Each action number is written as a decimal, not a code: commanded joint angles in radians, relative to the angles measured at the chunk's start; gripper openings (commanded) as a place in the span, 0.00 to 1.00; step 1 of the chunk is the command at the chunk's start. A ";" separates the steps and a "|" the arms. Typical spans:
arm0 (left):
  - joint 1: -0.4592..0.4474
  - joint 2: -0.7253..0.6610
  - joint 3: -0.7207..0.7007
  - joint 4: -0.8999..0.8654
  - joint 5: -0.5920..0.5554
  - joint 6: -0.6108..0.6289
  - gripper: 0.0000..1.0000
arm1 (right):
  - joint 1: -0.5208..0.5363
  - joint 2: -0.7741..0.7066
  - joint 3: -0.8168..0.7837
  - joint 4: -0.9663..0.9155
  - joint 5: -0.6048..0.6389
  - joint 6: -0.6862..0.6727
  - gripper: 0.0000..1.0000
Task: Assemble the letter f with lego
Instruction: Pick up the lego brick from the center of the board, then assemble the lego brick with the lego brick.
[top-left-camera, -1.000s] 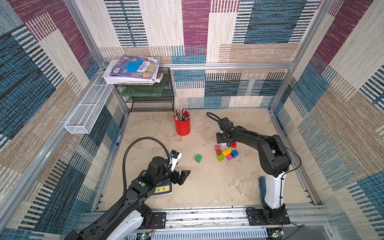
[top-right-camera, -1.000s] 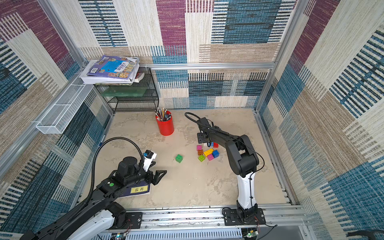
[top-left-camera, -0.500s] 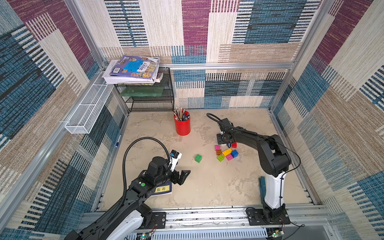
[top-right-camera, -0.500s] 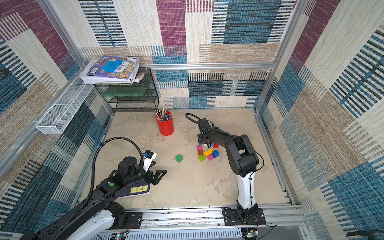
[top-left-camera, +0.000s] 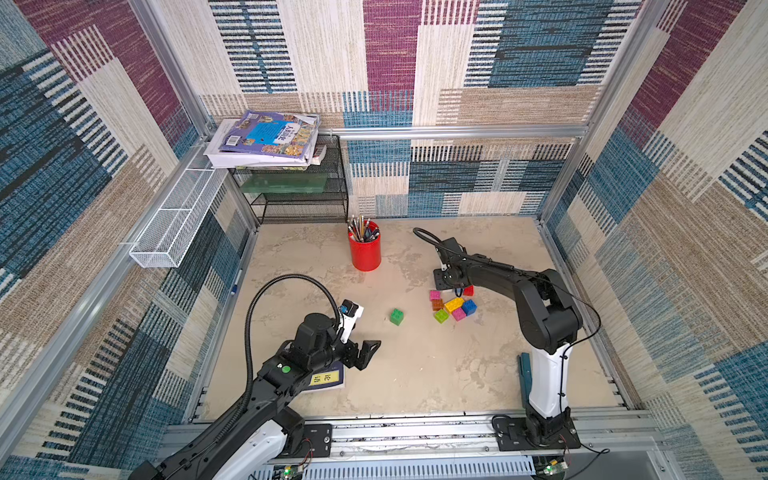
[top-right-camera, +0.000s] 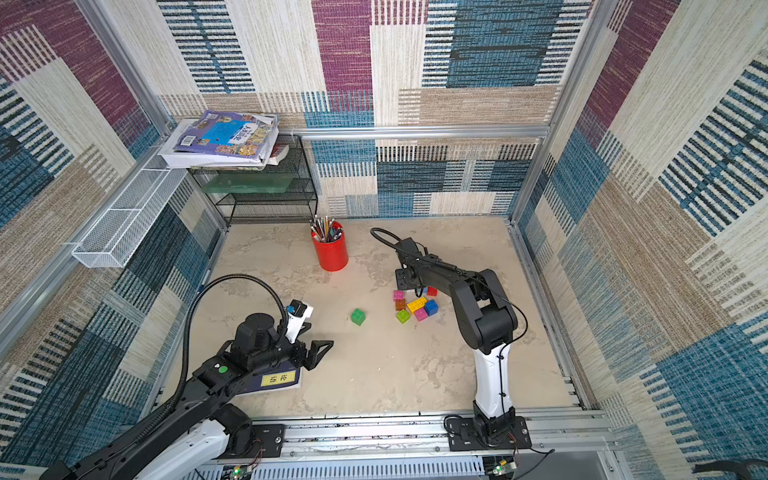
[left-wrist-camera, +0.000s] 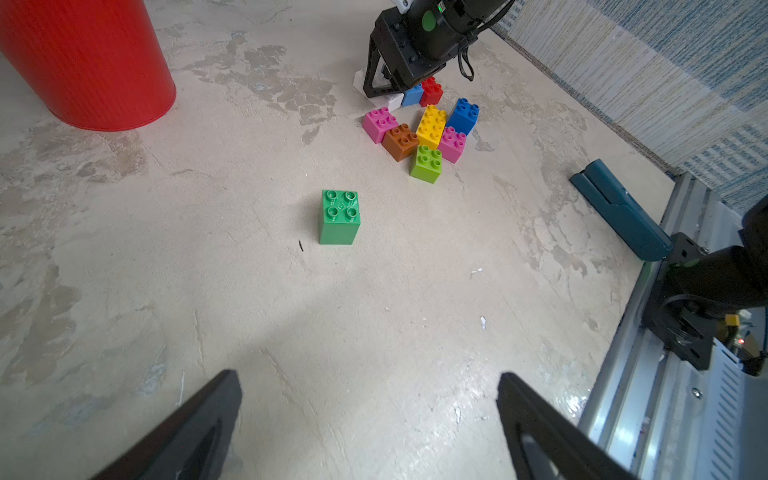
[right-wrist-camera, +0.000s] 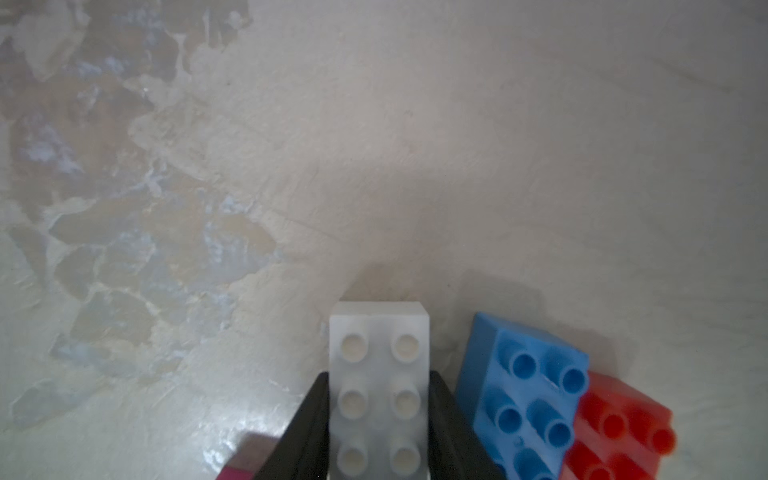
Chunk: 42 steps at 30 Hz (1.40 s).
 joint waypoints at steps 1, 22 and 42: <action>0.001 -0.004 0.002 0.013 -0.006 0.003 0.99 | 0.001 -0.021 -0.003 0.004 -0.002 -0.008 0.33; 0.001 -0.050 0.053 -0.100 -0.150 -0.050 0.99 | 0.156 -0.164 0.088 -0.090 -0.140 -0.213 0.30; 0.001 -0.117 -0.026 -0.050 -0.206 -0.057 0.99 | 0.316 -0.127 0.083 -0.125 -0.325 -0.453 0.27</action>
